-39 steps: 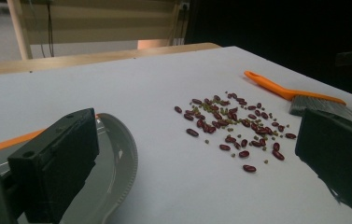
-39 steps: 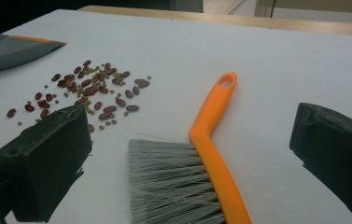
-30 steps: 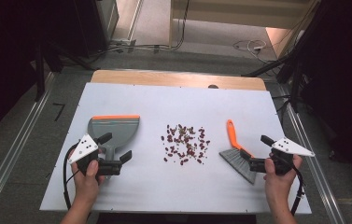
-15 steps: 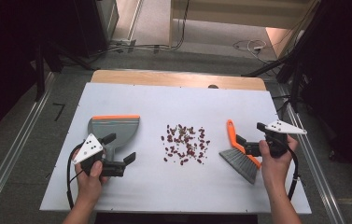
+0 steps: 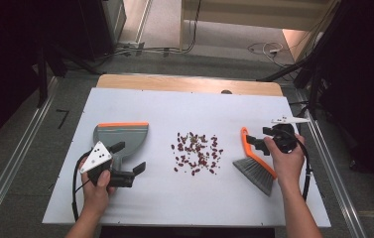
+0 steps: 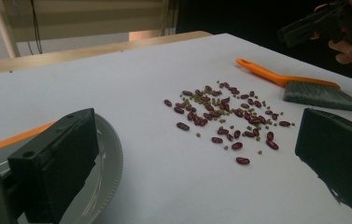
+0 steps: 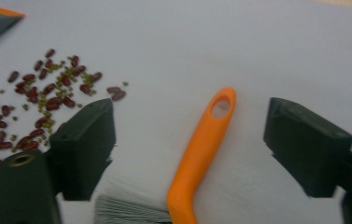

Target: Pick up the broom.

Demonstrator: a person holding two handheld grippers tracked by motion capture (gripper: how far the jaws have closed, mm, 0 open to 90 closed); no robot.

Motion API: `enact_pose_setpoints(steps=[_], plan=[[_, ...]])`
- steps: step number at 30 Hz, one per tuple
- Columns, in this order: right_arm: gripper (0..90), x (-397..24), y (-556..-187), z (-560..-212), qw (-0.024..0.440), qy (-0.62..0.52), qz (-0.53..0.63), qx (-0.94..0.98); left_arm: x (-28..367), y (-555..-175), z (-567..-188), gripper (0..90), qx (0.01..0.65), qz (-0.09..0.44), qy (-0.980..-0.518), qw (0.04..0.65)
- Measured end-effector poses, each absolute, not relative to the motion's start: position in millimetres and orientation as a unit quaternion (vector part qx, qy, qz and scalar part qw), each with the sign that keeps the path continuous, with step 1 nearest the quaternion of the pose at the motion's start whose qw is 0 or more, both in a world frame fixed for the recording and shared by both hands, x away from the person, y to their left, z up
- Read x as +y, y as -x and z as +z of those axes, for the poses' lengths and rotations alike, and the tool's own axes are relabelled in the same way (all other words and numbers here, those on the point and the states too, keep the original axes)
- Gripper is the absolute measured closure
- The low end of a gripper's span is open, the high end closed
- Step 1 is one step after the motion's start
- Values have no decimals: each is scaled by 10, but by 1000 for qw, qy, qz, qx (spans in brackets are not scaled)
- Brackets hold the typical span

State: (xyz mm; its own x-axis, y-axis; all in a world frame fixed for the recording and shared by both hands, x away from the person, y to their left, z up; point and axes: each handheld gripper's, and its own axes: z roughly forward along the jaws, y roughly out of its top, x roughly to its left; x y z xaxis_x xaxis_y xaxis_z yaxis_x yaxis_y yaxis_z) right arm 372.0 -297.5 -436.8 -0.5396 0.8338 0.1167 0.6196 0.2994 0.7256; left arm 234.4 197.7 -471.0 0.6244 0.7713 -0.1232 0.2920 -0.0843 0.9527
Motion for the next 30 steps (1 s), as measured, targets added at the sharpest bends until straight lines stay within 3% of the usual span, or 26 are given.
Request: enact_pose_setpoints(steps=[4,11,14,24,30], plan=[[394,-2954,-3775,-4467,126,-485,355,789,1984,-2336,-4702,3,378,213,-704,562],[455,-2861,-3809,-4651,83,-510,293,804,1981,-2332,-4701,3,377,215,-707,559],[459,-2840,-3793,-4691,97,-509,265,813,1983,-2331,-4701,3,376,215,-708,558],[630,-2723,-3728,-4766,98,-538,210,811,1987,-2334,-4702,3,378,213,-707,559],[648,-2625,-3699,-4769,120,-535,179,817,1963,-2334,-4707,3,378,211,-709,557]])
